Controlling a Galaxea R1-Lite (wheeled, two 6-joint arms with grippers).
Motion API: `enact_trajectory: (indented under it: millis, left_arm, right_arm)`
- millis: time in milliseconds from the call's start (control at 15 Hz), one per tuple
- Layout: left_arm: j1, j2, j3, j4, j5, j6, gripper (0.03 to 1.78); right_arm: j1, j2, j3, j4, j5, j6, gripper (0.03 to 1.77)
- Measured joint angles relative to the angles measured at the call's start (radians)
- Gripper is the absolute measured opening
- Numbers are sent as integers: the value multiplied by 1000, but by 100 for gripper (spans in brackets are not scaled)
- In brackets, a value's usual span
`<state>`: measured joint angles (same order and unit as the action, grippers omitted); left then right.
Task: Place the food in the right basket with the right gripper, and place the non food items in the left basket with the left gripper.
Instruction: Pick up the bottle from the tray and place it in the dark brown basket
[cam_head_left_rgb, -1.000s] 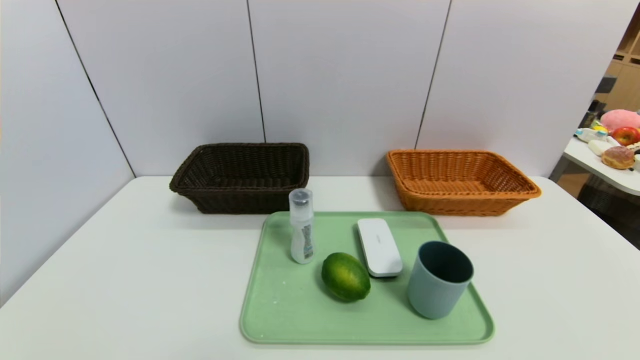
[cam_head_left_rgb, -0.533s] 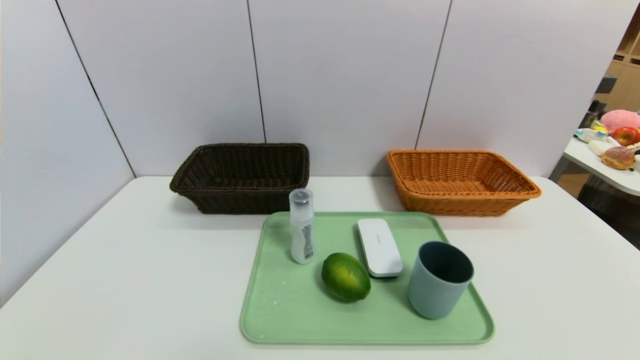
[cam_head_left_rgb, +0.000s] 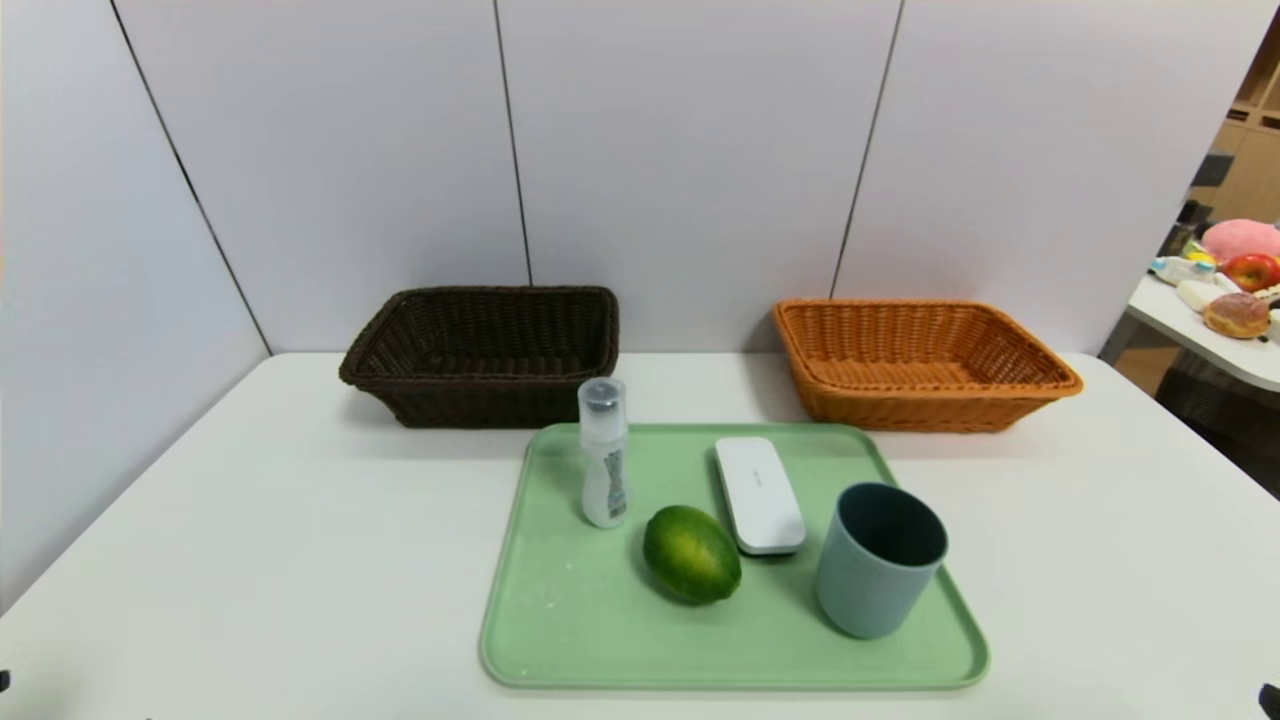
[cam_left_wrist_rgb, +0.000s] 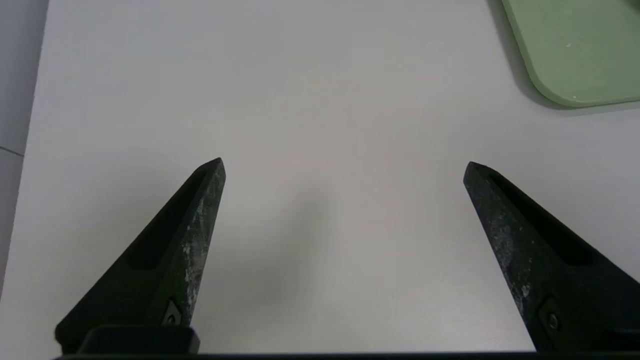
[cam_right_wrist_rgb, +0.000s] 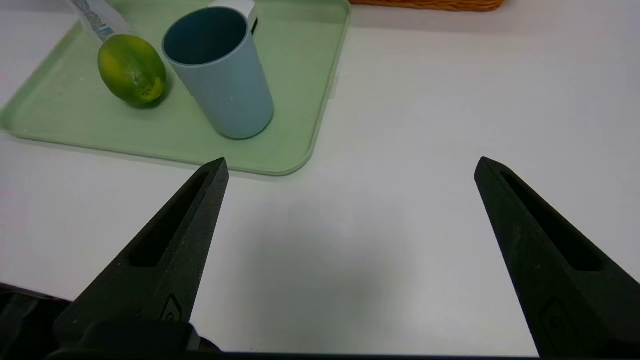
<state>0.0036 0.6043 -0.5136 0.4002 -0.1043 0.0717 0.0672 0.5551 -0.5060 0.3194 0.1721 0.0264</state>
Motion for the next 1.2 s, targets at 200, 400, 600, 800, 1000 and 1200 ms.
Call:
enact_trajectory:
  millis: [200, 400, 600, 800, 1000, 1200]
  left_arm:
    - [-1, 197, -77, -44, -25, 1, 169]
    - [-41, 340, -116, -157, -32, -1, 169]
    - [-122, 405, -116, -174, -35, -9, 169]
    - [-188, 466, -121, -258, -85, -6, 169]
    - [-282, 536, -121, -404, -128, -12, 169]
    - [-414, 600, -118, -510, -132, -17, 169]
  right_arm:
    - [4, 184, -75, -18, 63, -2, 170]
    - [4, 323, -117, -61, 131, -26, 170]
    - [11, 391, -116, -66, 137, -111, 170]
    - [21, 425, -107, -93, 137, -137, 170]
    - [25, 429, -72, -180, 144, -156, 170]
    - [30, 428, -27, -274, 170, -187, 170]
